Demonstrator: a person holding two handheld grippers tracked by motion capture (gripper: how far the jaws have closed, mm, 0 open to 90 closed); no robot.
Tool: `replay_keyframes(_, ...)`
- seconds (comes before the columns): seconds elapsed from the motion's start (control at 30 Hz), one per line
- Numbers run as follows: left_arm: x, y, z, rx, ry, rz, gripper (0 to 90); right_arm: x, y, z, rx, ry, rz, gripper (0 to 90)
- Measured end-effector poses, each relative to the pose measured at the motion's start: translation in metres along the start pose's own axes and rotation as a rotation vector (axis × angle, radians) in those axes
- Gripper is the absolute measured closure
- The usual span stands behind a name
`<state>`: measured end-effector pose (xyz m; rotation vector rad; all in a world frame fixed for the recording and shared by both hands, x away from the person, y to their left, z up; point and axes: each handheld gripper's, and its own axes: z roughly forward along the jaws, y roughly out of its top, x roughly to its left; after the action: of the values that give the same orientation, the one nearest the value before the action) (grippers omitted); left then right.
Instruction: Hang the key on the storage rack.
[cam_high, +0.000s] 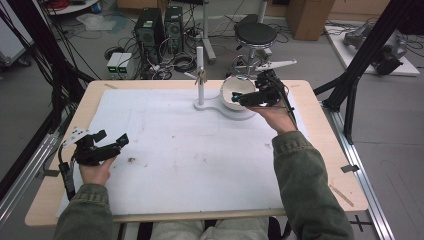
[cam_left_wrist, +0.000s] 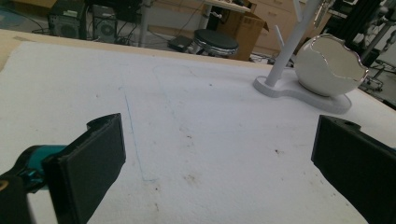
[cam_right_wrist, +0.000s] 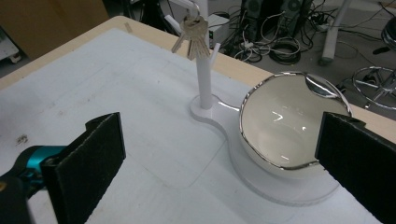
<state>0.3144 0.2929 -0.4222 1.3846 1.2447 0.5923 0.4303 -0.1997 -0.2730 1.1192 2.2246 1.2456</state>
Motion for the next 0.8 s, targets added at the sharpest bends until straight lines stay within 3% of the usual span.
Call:
replay_keyframes(0.37, -0.001, 0.0, 0.001, 0.005, -0.001, 0.002, 3.4, -0.019, -0.036, -0.007, 0.031, -0.043, 0.056, 0.6)
replay_keyframes(0.6, 0.0, 0.0, 0.001, 0.006, -0.002, 0.002, 3.4, -0.022, -0.048, -0.009, 0.033, -0.068, 0.048, 0.6)
replay_keyframes(0.8, 0.0, -0.001, 0.001, 0.007, 0.0, 0.004, 3.4, -0.025, -0.059, -0.009, 0.046, -0.061, 0.051, 0.6)
